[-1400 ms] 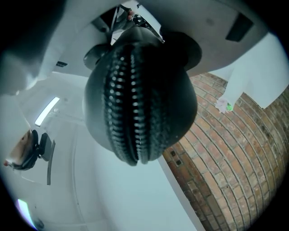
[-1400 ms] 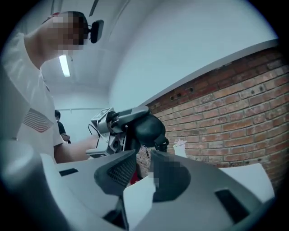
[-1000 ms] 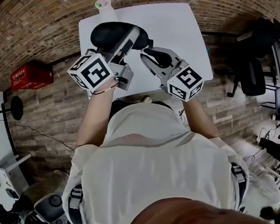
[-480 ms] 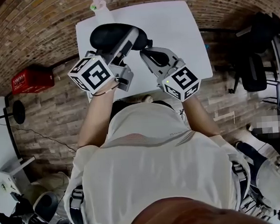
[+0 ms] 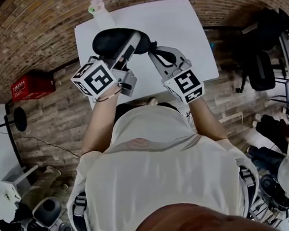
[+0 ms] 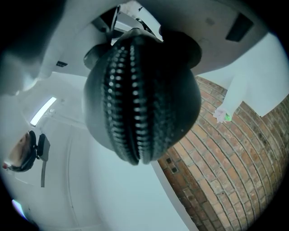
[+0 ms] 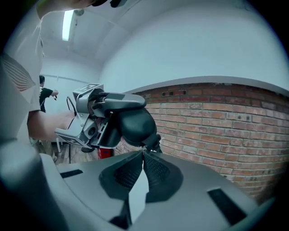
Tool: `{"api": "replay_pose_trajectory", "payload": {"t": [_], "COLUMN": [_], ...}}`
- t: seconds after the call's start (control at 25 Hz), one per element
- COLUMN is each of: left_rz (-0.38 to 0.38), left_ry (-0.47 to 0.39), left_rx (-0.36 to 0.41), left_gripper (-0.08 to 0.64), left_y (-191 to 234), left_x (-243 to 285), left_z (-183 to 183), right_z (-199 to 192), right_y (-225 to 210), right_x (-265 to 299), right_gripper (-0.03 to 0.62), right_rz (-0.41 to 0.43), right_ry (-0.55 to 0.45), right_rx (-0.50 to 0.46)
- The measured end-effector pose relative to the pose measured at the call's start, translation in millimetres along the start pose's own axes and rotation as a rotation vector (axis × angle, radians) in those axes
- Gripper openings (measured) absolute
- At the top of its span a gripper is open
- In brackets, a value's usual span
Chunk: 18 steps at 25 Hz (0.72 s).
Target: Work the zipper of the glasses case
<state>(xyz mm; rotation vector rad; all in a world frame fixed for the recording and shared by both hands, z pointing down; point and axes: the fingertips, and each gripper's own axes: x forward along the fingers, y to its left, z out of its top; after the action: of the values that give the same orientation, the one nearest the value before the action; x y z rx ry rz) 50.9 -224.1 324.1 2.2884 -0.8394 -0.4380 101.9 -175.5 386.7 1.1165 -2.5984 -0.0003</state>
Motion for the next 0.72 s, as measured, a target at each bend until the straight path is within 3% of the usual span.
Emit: {"api": "replay_pose_trajectory", "payload": {"t": [0.28,0.52,0.72], "left_rz": [-0.058,-0.119,-0.187], "left_ry": [0.083,0.207,0.299], "left_rx": [-0.016,0.005,-0.031], "left_gripper": [0.270,0.270,0.270], "left_y": [2,-4,-9], "left_x": [1,0,-1], "left_z": [-15,-27,-38], "right_z": [0,-2,-2], "right_y": [-14,-11,-8], "right_x": [-1,-8,-17], "right_gripper": [0.056,0.057,0.057], "right_rz": [-0.040,-0.045,-0.034], "right_ry": [0.013,0.013,0.010], "right_rx": [-0.098,-0.223,-0.323]}}
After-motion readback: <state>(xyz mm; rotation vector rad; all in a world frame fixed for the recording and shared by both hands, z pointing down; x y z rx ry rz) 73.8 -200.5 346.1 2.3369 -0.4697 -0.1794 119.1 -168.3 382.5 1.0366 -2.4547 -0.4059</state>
